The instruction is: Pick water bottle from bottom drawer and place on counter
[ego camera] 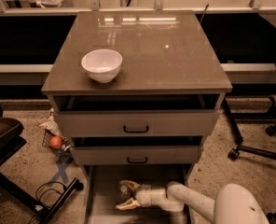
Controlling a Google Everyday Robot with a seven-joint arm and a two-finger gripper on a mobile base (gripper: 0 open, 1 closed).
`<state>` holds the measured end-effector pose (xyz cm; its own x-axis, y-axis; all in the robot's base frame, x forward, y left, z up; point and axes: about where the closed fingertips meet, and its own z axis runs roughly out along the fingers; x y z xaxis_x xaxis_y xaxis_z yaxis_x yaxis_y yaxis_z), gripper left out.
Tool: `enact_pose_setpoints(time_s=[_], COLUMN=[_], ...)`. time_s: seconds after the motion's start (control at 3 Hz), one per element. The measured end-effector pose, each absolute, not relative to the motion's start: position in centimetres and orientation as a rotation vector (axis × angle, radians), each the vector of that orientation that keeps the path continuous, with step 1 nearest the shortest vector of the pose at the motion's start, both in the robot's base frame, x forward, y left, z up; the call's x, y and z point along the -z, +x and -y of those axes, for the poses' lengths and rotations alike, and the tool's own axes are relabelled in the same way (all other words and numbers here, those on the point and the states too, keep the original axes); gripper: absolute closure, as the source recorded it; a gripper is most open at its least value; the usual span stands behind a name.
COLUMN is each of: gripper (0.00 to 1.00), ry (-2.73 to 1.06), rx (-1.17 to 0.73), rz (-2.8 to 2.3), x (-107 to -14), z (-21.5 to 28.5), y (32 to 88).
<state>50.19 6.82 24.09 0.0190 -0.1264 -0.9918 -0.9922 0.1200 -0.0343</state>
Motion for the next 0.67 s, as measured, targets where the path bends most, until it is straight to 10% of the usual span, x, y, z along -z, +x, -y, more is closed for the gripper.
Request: enact_pose_setpoints(time_s=[0.67], gripper=[0.85], ry=[-1.242], rx=[-1.103], rz=[-1.325], x=[-25.23], z=[-9.39], y=[49.21])
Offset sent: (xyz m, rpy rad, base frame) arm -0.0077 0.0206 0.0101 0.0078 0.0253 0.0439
